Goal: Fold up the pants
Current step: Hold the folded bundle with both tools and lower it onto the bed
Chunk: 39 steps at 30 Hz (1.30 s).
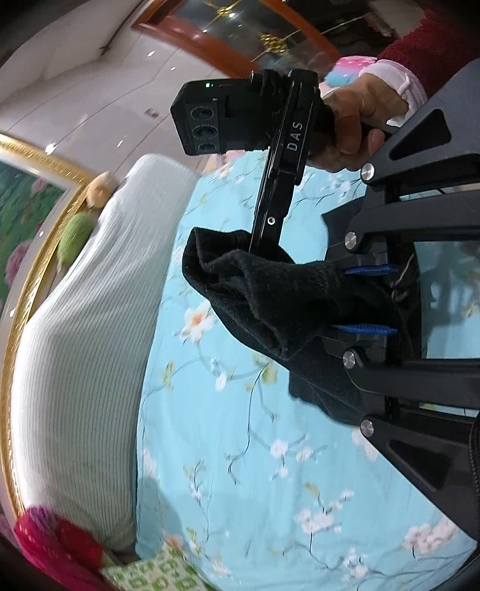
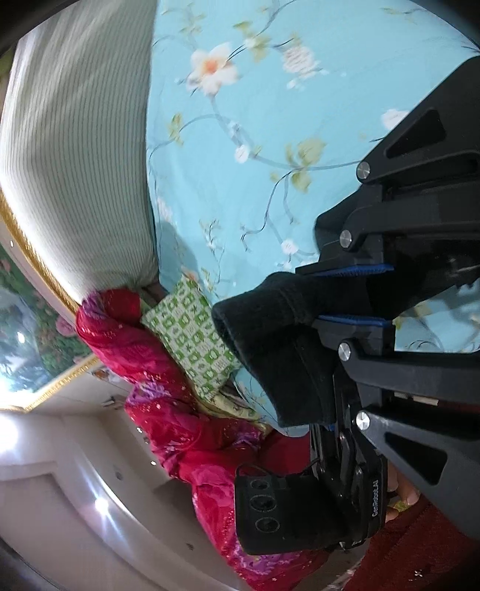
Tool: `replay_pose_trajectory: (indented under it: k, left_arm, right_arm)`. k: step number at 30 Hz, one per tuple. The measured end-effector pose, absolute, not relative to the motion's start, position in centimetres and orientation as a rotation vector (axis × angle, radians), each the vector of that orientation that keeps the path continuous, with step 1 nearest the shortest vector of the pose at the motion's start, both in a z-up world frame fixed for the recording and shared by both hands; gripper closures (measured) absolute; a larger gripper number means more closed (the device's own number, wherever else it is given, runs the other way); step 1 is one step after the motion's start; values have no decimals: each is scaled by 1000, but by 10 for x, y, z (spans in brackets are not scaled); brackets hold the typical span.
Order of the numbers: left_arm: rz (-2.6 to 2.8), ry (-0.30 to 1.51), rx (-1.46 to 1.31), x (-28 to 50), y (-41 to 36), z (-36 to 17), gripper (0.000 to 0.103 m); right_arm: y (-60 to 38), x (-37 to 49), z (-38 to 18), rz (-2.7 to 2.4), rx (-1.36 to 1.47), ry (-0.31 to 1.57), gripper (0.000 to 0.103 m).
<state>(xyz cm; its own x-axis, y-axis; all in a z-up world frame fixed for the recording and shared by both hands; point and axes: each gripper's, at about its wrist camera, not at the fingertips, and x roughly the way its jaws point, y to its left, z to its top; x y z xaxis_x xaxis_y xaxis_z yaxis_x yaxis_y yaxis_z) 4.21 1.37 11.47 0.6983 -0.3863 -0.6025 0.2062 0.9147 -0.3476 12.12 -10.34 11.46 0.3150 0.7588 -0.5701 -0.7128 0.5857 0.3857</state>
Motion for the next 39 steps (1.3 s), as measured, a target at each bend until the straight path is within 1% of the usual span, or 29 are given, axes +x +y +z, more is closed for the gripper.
replay_pose_trajectory:
  k: [9, 26, 32, 36, 39]
  left_arm:
    - [-421, 782, -205, 54, -37, 95, 85]
    - [-531, 857, -142, 60, -75, 60, 84]
    - [-544, 858, -111, 62, -86, 49, 84]
    - [-556, 857, -104, 63, -89, 42, 84]
    - [-564, 851, -88, 64, -96, 38, 83]
  right_arm:
    - [-162, 113, 93, 894, 179, 779, 84]
    - [-217, 102, 57, 814, 279, 793, 84]
    - [-227, 99, 47, 775, 294, 797, 84]
    - [-232, 99, 42, 753, 293, 806, 78]
    - [-237, 98, 38, 731, 292, 814, 76]
